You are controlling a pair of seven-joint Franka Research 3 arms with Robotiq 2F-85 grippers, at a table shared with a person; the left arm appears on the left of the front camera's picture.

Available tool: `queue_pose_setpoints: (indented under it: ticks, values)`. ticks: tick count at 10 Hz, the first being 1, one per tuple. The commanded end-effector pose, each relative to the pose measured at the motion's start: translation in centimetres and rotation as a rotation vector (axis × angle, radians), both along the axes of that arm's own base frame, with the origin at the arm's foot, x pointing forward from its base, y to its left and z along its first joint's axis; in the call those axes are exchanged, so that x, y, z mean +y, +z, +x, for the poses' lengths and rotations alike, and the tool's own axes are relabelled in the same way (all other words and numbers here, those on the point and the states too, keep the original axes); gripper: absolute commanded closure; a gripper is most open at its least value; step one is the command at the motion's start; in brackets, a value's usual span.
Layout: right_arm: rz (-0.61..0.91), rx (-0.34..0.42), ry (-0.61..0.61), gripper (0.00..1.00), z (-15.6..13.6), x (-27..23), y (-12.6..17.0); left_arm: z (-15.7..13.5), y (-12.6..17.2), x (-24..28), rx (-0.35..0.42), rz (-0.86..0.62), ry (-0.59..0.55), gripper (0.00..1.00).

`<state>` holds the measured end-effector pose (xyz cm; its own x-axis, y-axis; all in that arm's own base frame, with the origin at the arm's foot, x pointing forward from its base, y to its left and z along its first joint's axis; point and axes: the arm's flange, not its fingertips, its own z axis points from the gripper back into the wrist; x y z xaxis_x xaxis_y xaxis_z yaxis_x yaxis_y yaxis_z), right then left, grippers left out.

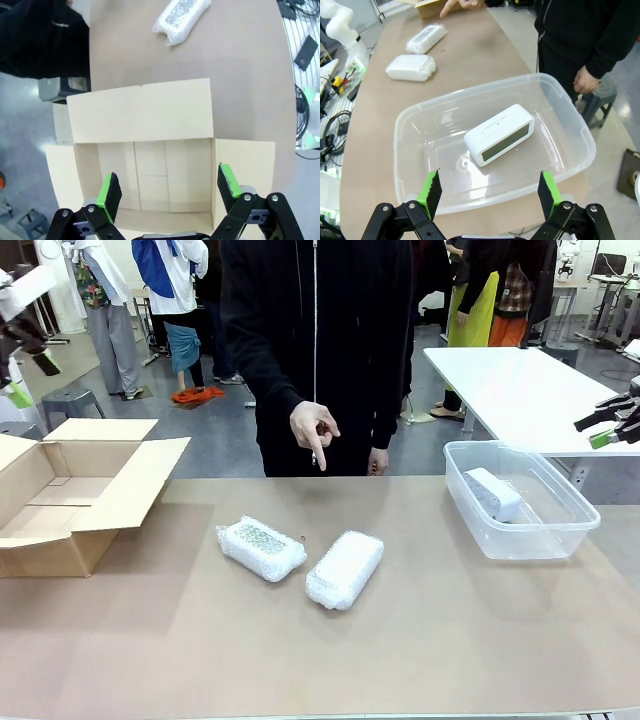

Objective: Separate and place wrapped and unwrapped clocks.
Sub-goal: Pick up the Digital clock indicated by the person.

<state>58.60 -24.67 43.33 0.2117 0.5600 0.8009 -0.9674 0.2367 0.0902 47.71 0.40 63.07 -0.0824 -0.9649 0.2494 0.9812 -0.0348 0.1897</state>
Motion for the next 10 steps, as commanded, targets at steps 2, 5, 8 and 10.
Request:
queue_pose_setpoints:
  ticks: [2, 5, 8, 10]
  values:
    - [-0.001, -0.002, -0.003, 0.0, 0.1, 0.0, 0.0, 2.4, 0.7, -6.8, 0.07, 0.083, -0.157, 0.0]
    - [-0.001, -0.002, -0.003, 0.0, 0.1, 0.0, 0.0, 3.8, -0.7, -14.3, 0.121, 0.115, -0.313, 0.0]
    - [-0.001, -0.002, -0.003, 0.0, 0.1, 0.0, 0.0, 5.3, -2.7, -21.0, 0.122, 0.054, -0.238, 0.0]
    - [-0.001, -0.002, -0.003, 0.0, 0.1, 0.0, 0.0, 6.5, -5.0, -25.1, 0.047, 0.013, 0.036, 0.0]
